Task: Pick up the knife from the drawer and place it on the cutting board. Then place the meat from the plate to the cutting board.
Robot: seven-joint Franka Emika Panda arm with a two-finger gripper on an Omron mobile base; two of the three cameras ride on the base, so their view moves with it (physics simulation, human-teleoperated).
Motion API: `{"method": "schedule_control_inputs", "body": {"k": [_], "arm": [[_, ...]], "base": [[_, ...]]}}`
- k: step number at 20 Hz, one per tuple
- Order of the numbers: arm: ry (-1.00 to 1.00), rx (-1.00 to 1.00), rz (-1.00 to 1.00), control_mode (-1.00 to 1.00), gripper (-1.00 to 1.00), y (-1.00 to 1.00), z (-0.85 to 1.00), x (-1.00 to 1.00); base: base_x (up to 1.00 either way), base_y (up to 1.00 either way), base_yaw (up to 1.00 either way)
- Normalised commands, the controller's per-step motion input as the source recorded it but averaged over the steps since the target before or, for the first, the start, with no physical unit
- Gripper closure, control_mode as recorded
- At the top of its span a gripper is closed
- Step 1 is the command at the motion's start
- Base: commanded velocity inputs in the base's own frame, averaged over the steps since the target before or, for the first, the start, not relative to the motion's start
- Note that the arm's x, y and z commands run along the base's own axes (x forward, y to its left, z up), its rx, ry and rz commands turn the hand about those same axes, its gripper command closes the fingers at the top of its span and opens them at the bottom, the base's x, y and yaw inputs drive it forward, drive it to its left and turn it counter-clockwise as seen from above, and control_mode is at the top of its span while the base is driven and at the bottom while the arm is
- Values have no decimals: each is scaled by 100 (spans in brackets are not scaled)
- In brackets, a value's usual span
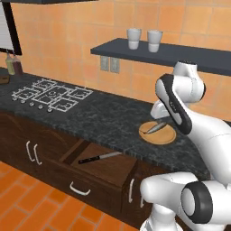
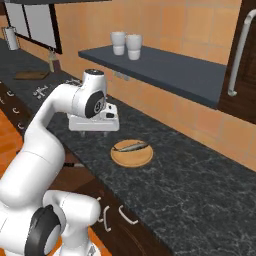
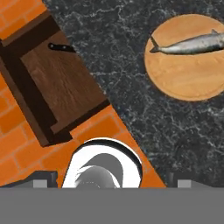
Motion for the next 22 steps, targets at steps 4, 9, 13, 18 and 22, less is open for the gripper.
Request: {"method": "schedule_control_inputs", "body": {"k": [4,9,13,18,22], "arm": [[0,0,0,100,-100,0,0,0],[10,-5,2,-100,-100,10,-20,-5],[28,-14,1,-100,-100,62,-93,1],[18,-8,-9,-100,-100,100,-93,39],[20,-1,-40,-100,-100,100,-96,28]], "base": [[-5,-43,42],[-1,-2,10],[0,0,0],[0,0,0],[0,0,0]]}}
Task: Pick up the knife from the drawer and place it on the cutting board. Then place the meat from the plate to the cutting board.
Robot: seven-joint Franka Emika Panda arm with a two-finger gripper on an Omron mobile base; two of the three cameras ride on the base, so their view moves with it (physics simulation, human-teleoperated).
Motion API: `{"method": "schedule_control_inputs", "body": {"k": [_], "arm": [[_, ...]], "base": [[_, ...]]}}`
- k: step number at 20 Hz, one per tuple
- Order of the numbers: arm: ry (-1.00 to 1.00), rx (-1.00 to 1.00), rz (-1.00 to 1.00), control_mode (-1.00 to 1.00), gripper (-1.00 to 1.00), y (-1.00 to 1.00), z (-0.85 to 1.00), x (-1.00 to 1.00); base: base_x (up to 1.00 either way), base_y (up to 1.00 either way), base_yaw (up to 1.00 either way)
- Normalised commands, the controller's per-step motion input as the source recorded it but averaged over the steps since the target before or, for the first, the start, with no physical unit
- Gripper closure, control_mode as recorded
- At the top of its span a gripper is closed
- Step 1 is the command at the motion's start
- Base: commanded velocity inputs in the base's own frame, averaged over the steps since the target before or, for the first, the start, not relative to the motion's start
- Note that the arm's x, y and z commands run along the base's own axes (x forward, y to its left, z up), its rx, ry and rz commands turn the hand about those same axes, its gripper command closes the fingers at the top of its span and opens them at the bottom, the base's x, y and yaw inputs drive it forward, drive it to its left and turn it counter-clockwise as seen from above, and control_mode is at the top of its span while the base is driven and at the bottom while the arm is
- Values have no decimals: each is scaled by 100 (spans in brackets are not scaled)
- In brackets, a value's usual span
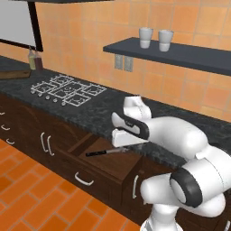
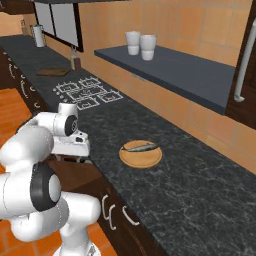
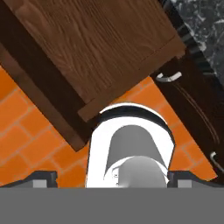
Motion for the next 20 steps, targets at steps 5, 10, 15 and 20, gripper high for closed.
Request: {"method": "schedule_control_inputs", "body": {"k": [5,10,15,20], "arm": [[9,-8,-56,-100,-100,63,-80,32],[0,0,-30,-100,-100,24,-65,22],[-5,0,-14,-100,-100,22,-66,1],[-4,0,-14,-100,-100,13,-35,-2]], "base": [[0,0,0],[0,0,0],[0,0,0],[0,0,0]]}}
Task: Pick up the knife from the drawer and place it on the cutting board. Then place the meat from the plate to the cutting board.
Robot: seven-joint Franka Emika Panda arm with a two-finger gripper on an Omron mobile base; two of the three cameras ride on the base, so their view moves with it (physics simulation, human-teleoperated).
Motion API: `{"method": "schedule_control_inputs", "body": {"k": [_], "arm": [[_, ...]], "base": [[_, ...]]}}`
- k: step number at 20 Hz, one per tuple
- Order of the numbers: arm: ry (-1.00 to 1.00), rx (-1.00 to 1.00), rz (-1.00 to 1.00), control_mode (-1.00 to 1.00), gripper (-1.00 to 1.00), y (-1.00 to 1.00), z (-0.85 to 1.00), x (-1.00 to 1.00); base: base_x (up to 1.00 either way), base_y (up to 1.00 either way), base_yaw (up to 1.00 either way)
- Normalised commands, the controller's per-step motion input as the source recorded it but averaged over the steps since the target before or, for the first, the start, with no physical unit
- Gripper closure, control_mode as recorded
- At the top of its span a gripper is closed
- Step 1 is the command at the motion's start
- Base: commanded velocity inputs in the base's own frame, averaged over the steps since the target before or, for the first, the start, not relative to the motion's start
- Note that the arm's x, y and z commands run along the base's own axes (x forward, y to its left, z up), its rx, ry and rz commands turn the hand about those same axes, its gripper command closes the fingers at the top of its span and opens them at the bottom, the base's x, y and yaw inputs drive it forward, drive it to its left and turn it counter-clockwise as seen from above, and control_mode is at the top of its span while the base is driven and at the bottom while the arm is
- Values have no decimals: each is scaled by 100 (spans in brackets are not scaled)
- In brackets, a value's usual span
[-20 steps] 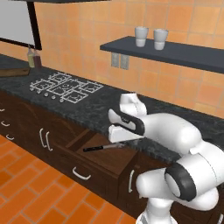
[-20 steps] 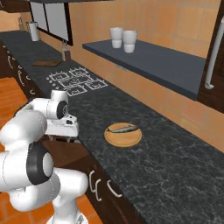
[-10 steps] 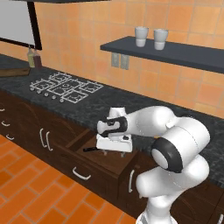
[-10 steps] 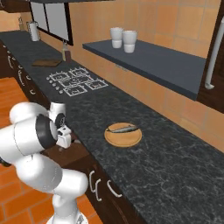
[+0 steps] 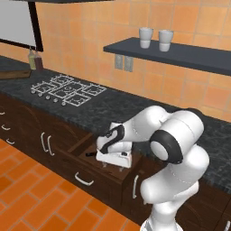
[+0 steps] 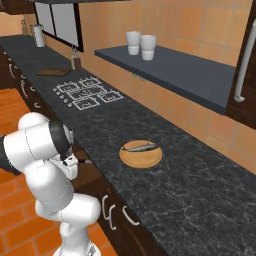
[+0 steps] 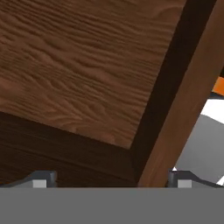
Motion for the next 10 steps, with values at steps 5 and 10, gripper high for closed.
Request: {"method": "schedule_control_inputs", "body": {"k": [5,10], "arm": [[0,0,-9,-100,-100,57,-26,-42],[-3,0,0,-100,-100,66,-1,-92]], "base": [[0,0,0],[0,0,0]]}}
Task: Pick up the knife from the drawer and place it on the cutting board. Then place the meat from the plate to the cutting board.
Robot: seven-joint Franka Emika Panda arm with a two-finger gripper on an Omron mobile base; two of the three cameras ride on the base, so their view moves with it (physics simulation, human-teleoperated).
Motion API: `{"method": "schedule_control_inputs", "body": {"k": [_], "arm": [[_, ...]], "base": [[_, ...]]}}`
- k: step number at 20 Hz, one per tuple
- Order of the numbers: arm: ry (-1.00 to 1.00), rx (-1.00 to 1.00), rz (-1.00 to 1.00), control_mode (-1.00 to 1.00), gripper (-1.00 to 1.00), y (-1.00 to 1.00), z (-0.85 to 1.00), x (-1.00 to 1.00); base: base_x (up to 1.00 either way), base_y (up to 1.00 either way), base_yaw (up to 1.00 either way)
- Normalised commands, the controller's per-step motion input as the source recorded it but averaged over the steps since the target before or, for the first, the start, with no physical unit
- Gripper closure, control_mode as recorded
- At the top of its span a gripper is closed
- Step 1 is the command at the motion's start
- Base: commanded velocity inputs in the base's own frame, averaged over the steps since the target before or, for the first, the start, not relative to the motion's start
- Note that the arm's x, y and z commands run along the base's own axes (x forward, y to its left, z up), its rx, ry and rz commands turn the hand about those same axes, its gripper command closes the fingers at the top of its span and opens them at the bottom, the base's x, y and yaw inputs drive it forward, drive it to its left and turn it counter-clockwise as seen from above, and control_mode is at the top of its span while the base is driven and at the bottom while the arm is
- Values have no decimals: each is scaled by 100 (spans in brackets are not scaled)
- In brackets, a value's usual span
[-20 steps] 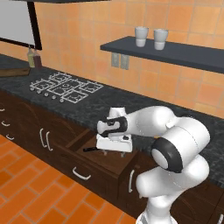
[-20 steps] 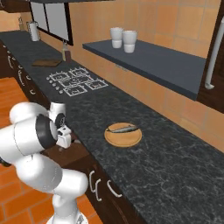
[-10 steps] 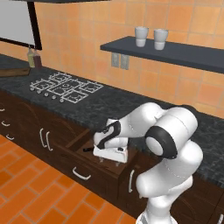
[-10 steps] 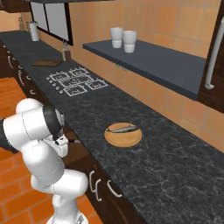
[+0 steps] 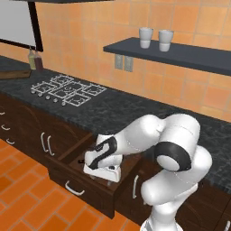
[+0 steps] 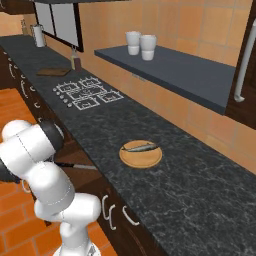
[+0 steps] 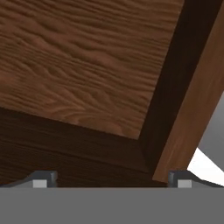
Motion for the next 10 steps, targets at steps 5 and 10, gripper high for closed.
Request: {"method": "schedule_control_inputs", "body": {"k": [5,10], "arm": [[-9,0,2,-100,-100,38,32,-64],[-1,1,-1,-100,-100,-8,95,90]], "base": [[0,0,0],[0,0,0]]}}
